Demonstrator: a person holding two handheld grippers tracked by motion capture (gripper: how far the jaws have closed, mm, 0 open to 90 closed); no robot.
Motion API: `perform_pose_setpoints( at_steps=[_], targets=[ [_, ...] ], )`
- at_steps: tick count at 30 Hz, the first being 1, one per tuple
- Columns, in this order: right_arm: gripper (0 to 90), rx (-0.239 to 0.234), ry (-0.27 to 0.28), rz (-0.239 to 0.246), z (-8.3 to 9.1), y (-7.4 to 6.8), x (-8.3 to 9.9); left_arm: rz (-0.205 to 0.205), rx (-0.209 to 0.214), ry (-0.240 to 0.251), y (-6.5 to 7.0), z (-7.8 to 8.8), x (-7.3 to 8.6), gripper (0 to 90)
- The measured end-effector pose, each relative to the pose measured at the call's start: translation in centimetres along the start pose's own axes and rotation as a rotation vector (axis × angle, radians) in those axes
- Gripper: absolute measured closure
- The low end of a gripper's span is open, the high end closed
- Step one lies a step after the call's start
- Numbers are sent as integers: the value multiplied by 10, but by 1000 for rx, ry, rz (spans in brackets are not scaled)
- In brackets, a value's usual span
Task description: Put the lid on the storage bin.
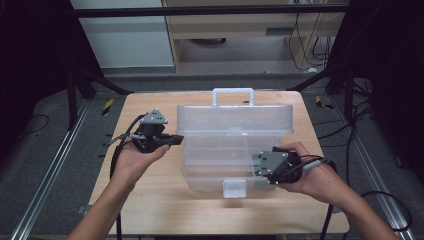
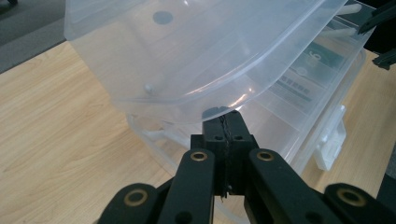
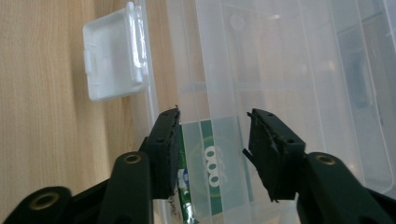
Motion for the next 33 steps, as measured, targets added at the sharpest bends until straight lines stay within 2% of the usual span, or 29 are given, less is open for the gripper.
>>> perform_pose_setpoints(
  at_steps=[3, 8, 13, 18, 21, 29, 33],
  targets=[
    [449, 22, 16, -18, 5, -3, 5, 4, 2, 2, 3, -1, 3, 900],
    [368, 31, 28, -38, 11, -9, 10, 17, -1, 12, 7, -2, 8, 900],
    [297, 33, 16, -92, 14, -12, 16, 17, -6, 12, 12, -4, 12, 900],
    [249, 44, 11, -135, 17, -12, 24, 23, -5, 16, 16, -5, 18, 900],
    [243, 47, 3, -142, 19, -15, 31, 25, -14, 22, 18, -5, 20, 900],
    [213, 56, -1, -191, 24, -22, 49, 48, -6, 49, 22, -8, 28, 900],
    [205, 66, -8, -211, 25, -25, 60, 40, -20, 52, 25, -9, 30, 900]
  ],
)
Point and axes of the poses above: each handheld gripper's, and its own axes: z roughly backward along the jaws, x roughly out of its underside, y roughly to its right, the point moved 5 cm from there along -z, roughly forward along the jaws, and after that the axes turned 12 degrees about -z, right-handed, at the moved point
